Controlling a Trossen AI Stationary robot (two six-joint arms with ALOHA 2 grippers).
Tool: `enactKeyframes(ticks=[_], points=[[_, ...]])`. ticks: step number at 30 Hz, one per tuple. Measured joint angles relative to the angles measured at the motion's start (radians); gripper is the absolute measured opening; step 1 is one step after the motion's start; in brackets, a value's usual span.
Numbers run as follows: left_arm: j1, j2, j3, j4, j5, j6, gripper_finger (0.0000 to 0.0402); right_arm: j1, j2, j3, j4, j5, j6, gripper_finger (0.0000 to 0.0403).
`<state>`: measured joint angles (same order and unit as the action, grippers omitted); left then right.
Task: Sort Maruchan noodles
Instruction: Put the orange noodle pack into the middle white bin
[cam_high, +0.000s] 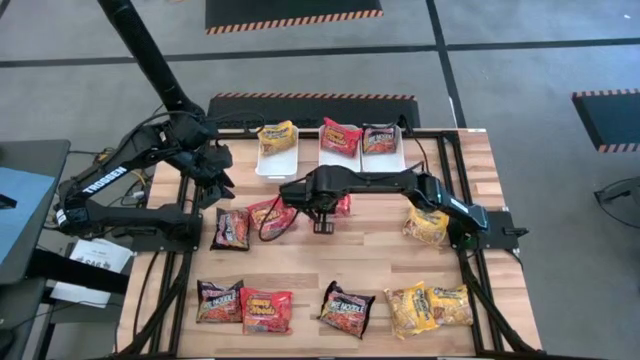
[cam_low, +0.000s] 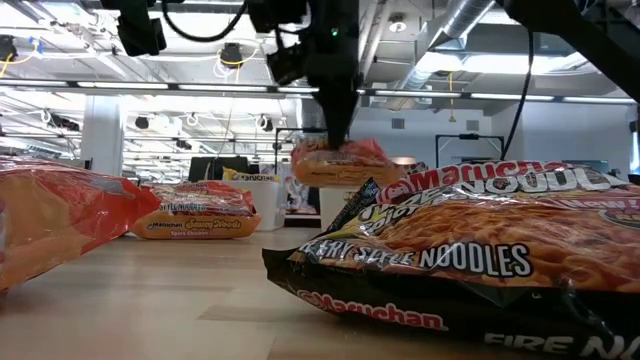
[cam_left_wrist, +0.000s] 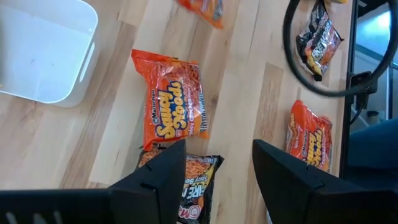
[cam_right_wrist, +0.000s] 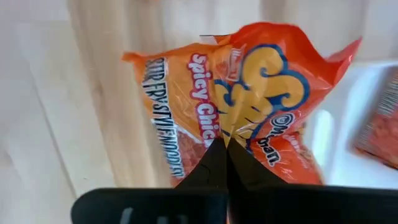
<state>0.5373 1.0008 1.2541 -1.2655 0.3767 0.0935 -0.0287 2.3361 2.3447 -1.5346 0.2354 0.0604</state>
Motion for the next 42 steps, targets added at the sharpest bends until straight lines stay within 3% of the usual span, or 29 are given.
enactKeyframes(ticks=[17, 27, 31, 42], points=[[0.000, 0.000, 0.000, 0.000, -0.051, -0.001, 0.0171, -0.196, -0.092, 0.000, 0.022, 0.261, -0.066, 0.0004], [0.000, 0.000, 0.000, 0.000, -0.051, -0.004, 0.0171, -0.317, -0.091, 0.000, 0.171, 0.261, -0.208, 0.0004], [0.000, 0.000, 0.000, 0.004, -0.051, -0.004, 0.0171, -0.358, -0.091, -0.005, 0.213, 0.204, -0.230, 0.0004], [0.000, 0.000, 0.000, 0.074, -0.052, -0.016, 0.0171, -0.399, -0.090, -0.140, 0.304, 0.198, -0.282, 0.0004]])
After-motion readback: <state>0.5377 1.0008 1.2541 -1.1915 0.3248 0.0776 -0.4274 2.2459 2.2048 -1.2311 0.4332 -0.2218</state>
